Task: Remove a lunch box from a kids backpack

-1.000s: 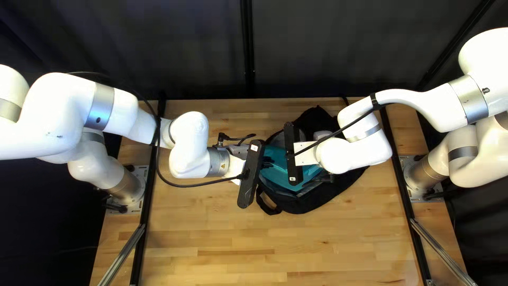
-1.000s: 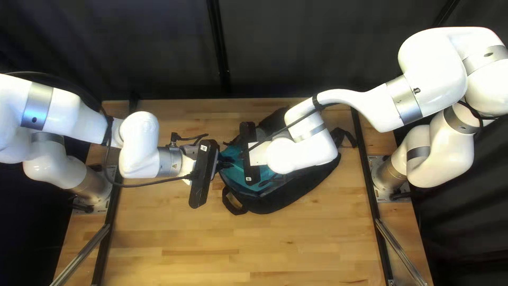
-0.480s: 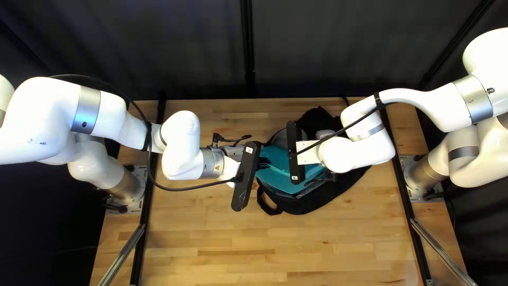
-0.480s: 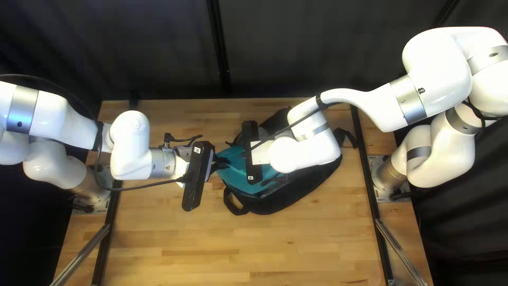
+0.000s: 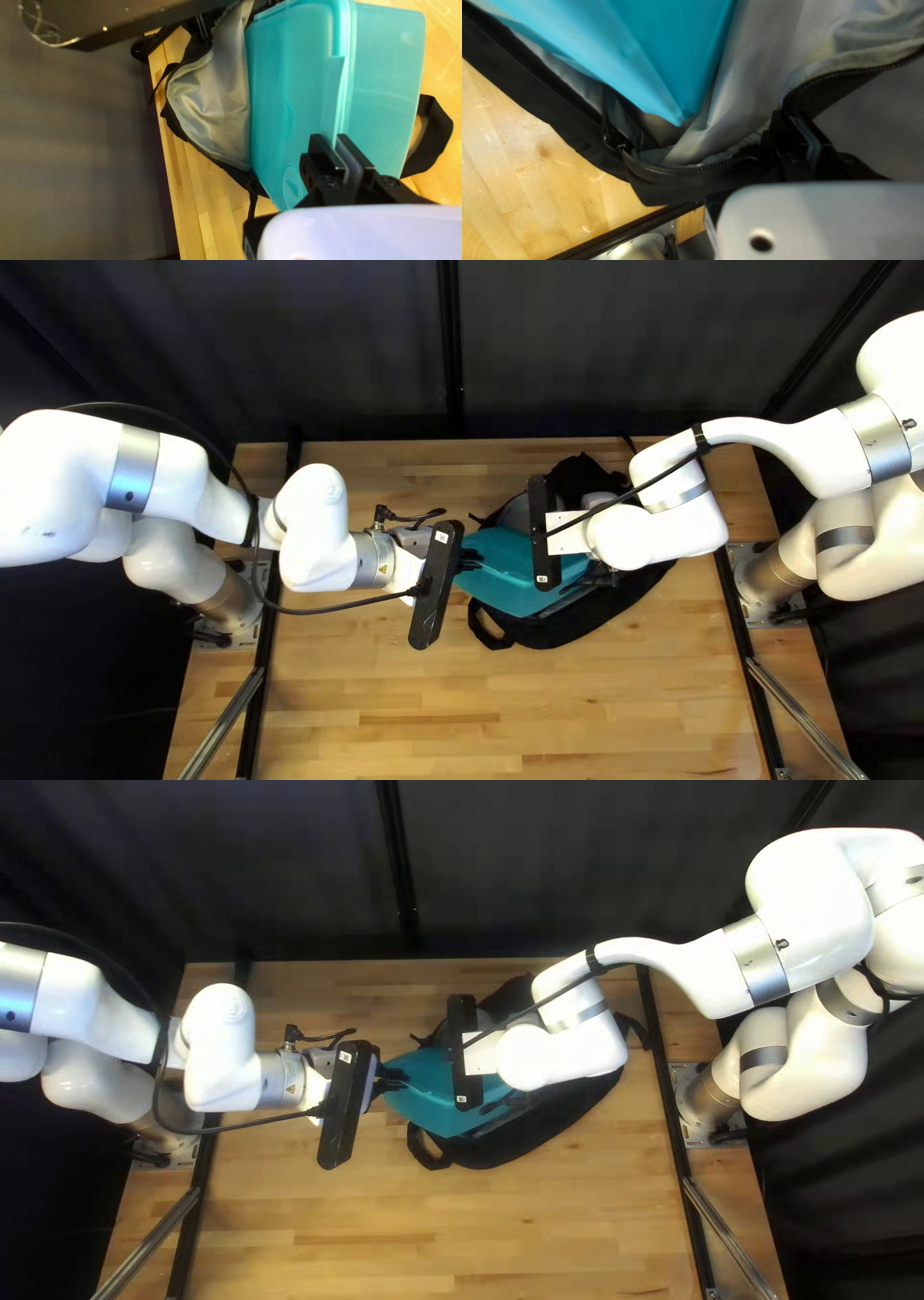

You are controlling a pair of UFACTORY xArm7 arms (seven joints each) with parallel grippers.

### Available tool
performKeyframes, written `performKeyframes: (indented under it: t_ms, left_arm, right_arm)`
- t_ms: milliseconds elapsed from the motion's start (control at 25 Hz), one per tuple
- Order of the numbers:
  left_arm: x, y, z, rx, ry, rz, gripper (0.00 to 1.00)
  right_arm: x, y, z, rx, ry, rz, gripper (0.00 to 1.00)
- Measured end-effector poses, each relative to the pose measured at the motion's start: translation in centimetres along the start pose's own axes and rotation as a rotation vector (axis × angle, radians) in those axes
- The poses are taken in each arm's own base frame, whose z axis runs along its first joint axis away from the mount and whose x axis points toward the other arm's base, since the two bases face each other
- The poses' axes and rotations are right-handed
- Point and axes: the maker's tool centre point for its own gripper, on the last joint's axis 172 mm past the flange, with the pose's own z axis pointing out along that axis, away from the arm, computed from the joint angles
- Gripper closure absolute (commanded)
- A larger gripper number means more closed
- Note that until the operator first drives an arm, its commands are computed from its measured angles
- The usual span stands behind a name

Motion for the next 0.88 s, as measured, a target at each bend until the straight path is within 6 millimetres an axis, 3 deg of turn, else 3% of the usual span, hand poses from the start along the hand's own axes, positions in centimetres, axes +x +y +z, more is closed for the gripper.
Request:
performKeyframes:
  t_ms: [400,880]
  left_arm:
    - [0.6,1.7,-3.5,-0.037,-0.044,-0.017,1.00]
    - [2.0,1.2,-9.3,-0.121,-0.129,-0.044,1.00]
  right_arm:
    - [-1.1,0.2,-0.1,-0.005,-0.004,0.008,1.00]
    - [-2.5,-0.8,0.0,-0.003,0.004,0.012,1.00]
